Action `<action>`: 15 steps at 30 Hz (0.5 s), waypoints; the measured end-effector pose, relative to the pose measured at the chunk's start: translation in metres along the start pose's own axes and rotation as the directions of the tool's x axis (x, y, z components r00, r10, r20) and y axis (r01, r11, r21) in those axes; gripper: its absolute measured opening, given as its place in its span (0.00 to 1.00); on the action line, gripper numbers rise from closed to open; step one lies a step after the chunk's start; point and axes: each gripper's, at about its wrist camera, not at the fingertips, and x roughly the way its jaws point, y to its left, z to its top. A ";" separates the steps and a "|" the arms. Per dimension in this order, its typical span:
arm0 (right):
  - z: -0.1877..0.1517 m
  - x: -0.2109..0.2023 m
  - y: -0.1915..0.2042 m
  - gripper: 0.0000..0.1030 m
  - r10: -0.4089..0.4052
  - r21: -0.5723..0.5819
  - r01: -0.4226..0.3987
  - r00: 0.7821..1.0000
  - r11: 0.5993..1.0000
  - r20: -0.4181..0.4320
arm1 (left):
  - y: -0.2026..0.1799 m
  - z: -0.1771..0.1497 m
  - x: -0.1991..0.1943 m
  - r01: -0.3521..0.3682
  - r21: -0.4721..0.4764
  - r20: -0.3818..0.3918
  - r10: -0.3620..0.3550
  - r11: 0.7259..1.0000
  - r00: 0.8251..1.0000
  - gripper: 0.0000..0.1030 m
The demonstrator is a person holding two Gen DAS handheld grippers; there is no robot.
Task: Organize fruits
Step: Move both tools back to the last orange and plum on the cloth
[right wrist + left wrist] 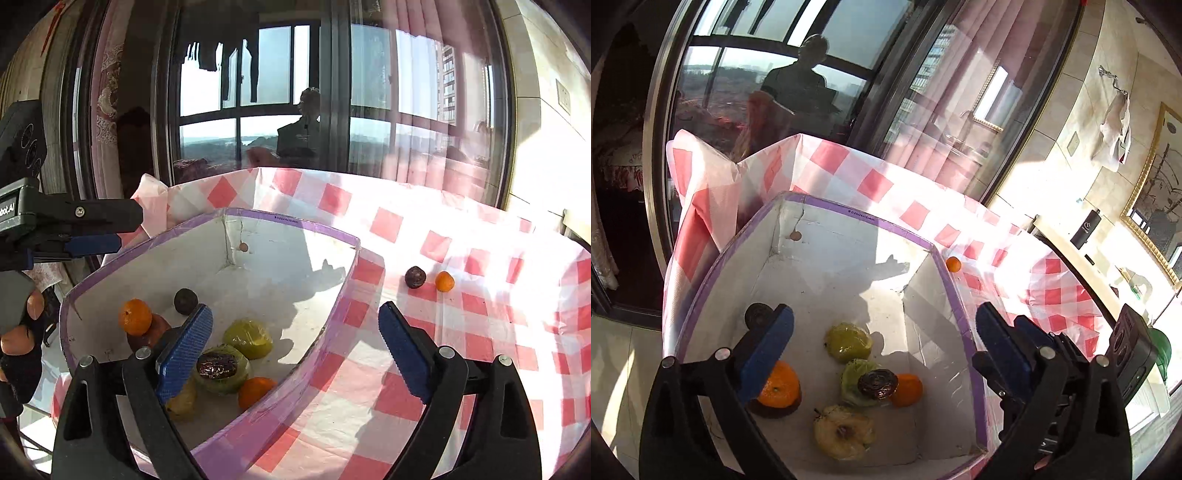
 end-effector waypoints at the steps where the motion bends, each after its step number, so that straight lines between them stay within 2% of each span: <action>1: 0.000 -0.007 -0.020 0.85 -0.021 0.051 0.020 1.000 0.999 0.017 | -0.013 0.001 0.000 0.025 0.008 0.010 -0.025 1.000 1.000 0.98; 4: -0.007 -0.017 -0.076 0.85 -0.066 0.187 0.060 0.997 0.981 0.028 | -0.067 -0.003 0.014 0.098 0.087 0.017 -0.100 0.991 0.995 0.98; 7: -0.025 -0.013 -0.132 0.85 -0.159 0.298 0.158 0.987 0.941 -0.022 | -0.124 -0.016 0.045 0.117 0.173 0.022 -0.123 0.978 0.992 0.98; 11: -0.061 -0.017 -0.192 0.85 -0.239 0.433 0.256 0.967 0.864 -0.094 | -0.180 -0.043 0.108 0.087 0.270 -0.027 -0.083 0.959 0.996 0.98; 13: -0.079 -0.016 -0.214 0.85 -0.258 0.472 0.288 0.958 0.833 -0.128 | -0.191 -0.054 0.146 0.070 0.273 -0.050 -0.059 0.959 0.997 0.98; 15: -0.092 -0.008 -0.229 0.85 -0.263 0.479 0.309 0.951 0.821 -0.162 | -0.189 -0.061 0.190 0.008 0.248 -0.067 0.009 0.969 0.998 0.98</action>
